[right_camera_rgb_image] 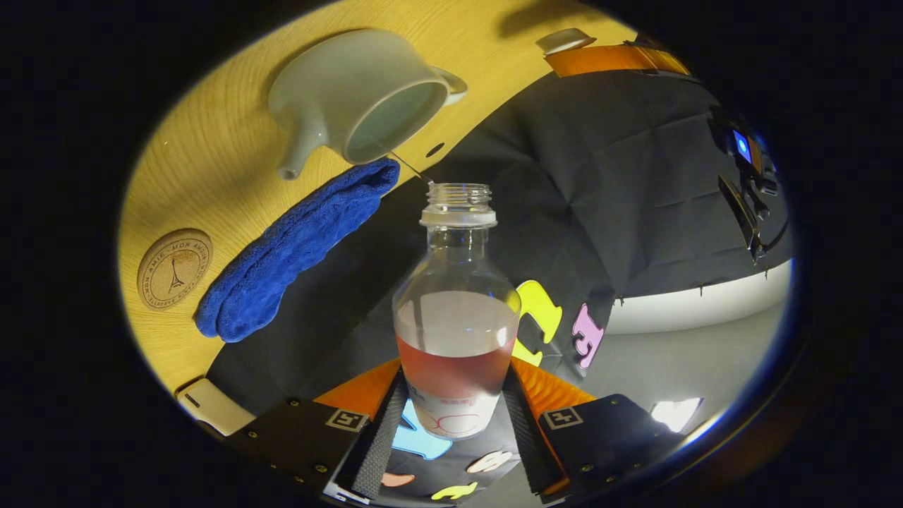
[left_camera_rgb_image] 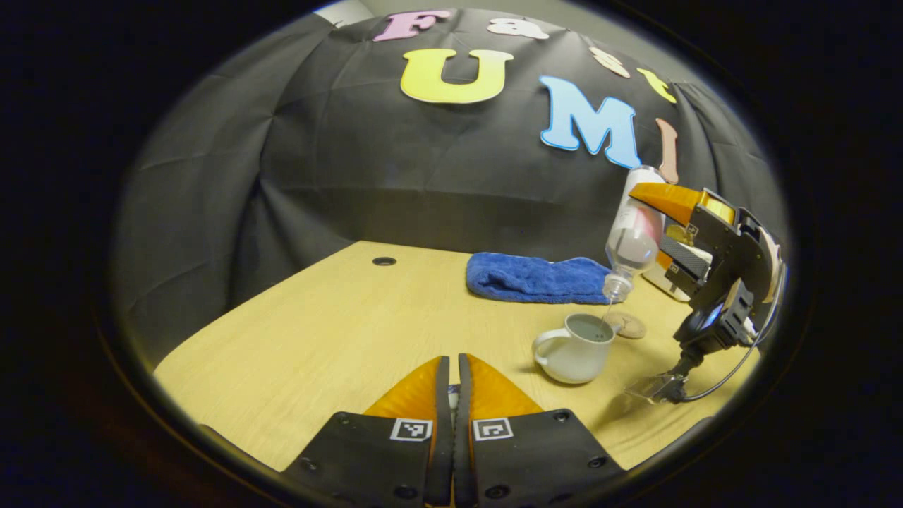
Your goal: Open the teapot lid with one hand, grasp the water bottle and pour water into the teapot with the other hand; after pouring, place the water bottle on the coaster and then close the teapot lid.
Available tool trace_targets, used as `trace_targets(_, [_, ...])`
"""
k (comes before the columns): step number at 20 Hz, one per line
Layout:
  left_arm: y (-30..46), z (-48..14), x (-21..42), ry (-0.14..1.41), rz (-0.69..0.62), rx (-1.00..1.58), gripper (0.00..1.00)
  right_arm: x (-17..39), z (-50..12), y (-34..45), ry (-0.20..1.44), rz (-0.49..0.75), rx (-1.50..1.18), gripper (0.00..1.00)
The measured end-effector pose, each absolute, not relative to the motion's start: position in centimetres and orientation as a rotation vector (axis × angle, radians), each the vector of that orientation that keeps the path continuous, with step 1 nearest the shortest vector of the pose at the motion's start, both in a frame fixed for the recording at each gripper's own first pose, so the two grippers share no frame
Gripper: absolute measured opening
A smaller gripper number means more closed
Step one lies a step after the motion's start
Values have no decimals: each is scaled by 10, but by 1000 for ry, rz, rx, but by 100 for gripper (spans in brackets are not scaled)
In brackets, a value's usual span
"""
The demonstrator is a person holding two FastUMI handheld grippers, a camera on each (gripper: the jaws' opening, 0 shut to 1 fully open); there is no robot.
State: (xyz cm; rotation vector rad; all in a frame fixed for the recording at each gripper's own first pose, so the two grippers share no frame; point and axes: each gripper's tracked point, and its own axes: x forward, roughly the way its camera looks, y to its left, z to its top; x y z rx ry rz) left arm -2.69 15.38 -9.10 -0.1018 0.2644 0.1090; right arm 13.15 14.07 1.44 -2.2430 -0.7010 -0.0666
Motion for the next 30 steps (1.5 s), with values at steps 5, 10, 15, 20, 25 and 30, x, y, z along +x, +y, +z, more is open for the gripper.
trace_targets(5, [155, -87, -27, 260, 115, -108, 7, 139, -2, 125, -567, 3, -2103, 75])
trace_targets(10, [154, -88, -27, 252, 120, -116, 7, 145, -28, 97, -333, 109, -1836, 75])
trace_targets(15, [155, -88, -27, 252, 129, -118, 7, 139, -51, 98, -75, 279, -1361, 76])
trace_targets(20, [155, -88, -27, 249, 138, -123, 7, 126, -64, 99, 93, 407, -912, 76])
trace_targets(25, [157, -82, -27, 230, 149, -132, 7, 132, -69, 97, 241, 440, -472, 76])
trace_targets(30, [152, -76, -33, 213, 145, -136, 7, 144, -76, 63, 327, 375, -173, 76])
